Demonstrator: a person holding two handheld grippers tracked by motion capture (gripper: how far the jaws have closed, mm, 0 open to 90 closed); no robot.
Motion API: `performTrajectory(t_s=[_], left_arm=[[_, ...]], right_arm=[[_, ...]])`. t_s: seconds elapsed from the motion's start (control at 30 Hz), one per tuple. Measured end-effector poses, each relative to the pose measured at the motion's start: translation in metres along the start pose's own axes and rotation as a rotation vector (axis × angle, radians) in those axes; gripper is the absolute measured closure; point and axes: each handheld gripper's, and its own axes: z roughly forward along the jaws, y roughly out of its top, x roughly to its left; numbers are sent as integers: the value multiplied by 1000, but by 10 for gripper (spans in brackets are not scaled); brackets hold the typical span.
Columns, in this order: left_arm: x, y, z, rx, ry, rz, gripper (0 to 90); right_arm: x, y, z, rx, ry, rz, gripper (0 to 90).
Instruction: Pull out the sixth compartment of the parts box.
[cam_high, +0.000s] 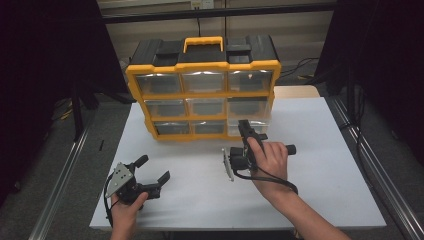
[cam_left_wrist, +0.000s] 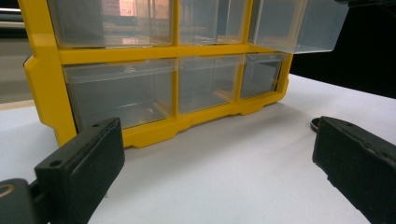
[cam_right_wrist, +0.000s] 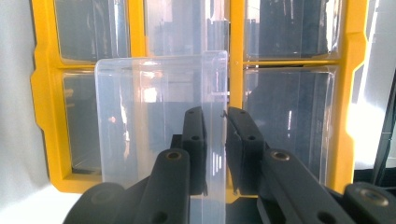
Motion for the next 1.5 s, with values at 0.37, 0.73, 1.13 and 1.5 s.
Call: performTrajectory(t_s=[0.37, 0.73, 1.13, 1.5], left_arm=[[1, 0, 0, 7, -11, 7, 23], [2, 0, -1, 26, -20, 29, 23], [-1, -1, 2, 7, -13, -7, 23], [-2, -2, 2, 12, -9, -10, 23]], right_arm=[[-1, -2, 0, -4, 7, 44, 756], [-1, -9, -4, -15, -15, 134, 612], [9, -28, -12, -16, -14, 429, 442], [13, -48, -16, -16, 13, 709, 346]])
